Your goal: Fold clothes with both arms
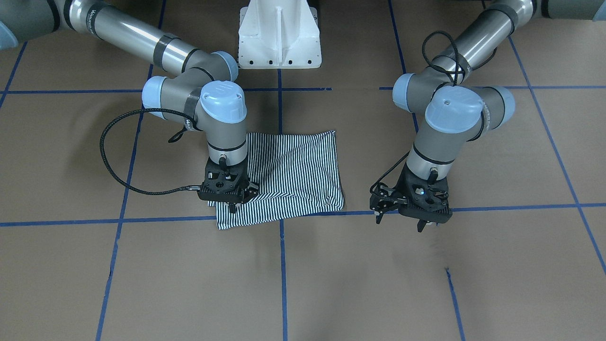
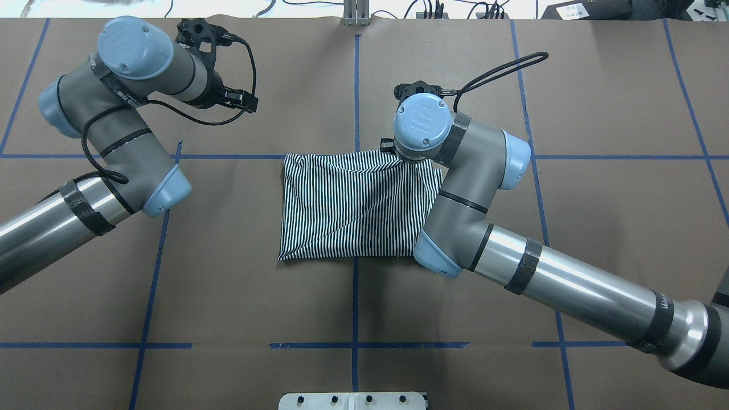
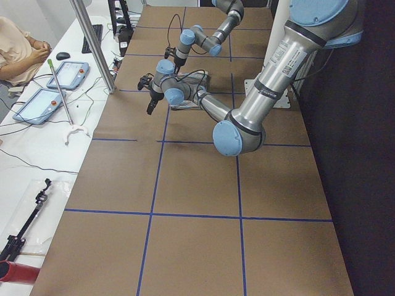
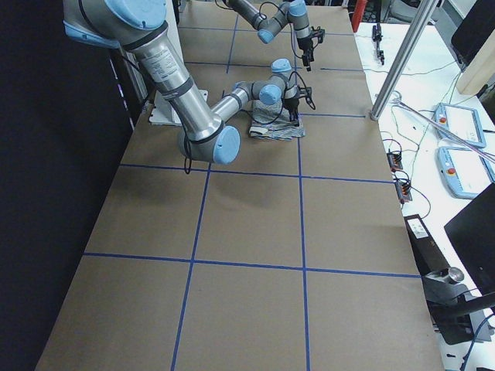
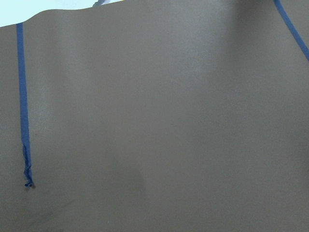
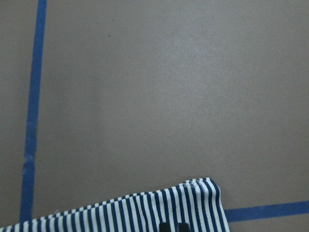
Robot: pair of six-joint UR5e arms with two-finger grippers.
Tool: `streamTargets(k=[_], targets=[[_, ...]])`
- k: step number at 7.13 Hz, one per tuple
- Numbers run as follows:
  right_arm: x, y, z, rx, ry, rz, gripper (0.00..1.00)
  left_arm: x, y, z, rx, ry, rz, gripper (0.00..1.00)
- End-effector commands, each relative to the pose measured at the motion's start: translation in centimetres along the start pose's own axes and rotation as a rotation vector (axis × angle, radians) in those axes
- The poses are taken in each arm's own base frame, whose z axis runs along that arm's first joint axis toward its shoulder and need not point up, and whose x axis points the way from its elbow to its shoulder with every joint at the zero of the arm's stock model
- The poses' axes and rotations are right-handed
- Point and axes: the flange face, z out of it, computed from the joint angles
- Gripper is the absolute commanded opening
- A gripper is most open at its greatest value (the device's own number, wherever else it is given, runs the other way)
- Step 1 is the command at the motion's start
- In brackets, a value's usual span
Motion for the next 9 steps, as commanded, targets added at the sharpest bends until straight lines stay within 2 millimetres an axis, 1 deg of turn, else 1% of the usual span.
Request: streamTargets(k=[1, 2, 3, 4, 5, 6, 7, 8, 9], targets=[[0.7, -2.3, -1.3, -0.011, -0.022, -0.030, 1.00, 0.5, -0.1, -0.9, 0.013, 0.013, 0.000, 1.00], [2.3, -4.9, -2.9, -0.051, -0.060, -0.040, 1.00, 0.5, 0.0, -1.7, 0.020, 0.021, 0.004, 1.00], [4.4, -7.2, -6.1, -0.091, -0.067, -0.055, 1.00, 0.5, 0.8, -3.8, 0.035, 0.037, 0.017, 1.00], [6.9, -8.1, -10.6, -0.122, -0.037, -0.106, 1.00, -0.9, 2.6, -6.0, 0.011, 0.041, 0.019, 1.00], [11.2, -8.5, -15.6, -0.143, -0.010, -0.169, 1.00, -3.8, 1.8, -9.3, -0.018, 0.029, 0.074, 1.00], [17.2, -9.0, -18.7, -0.201, -0.021, -0.231, 1.00, -7.5, 1.7, -12.1, -0.031, -0.017, 0.169, 1.00], [25.8, -9.2, -19.0, -0.269, -0.067, -0.305, 1.00, -12.5, 1.3, -14.5, -0.038, -0.033, 0.219, 1.00], [33.5, -10.5, -19.4, -0.292, -0.086, -0.365, 1.00, -19.4, 2.6, -15.8, -0.075, -0.039, 0.254, 1.00], [40.7, -10.6, -18.8, -0.313, -0.061, -0.378, 1.00, -27.1, 5.8, -16.1, -0.132, -0.072, 0.300, 1.00]])
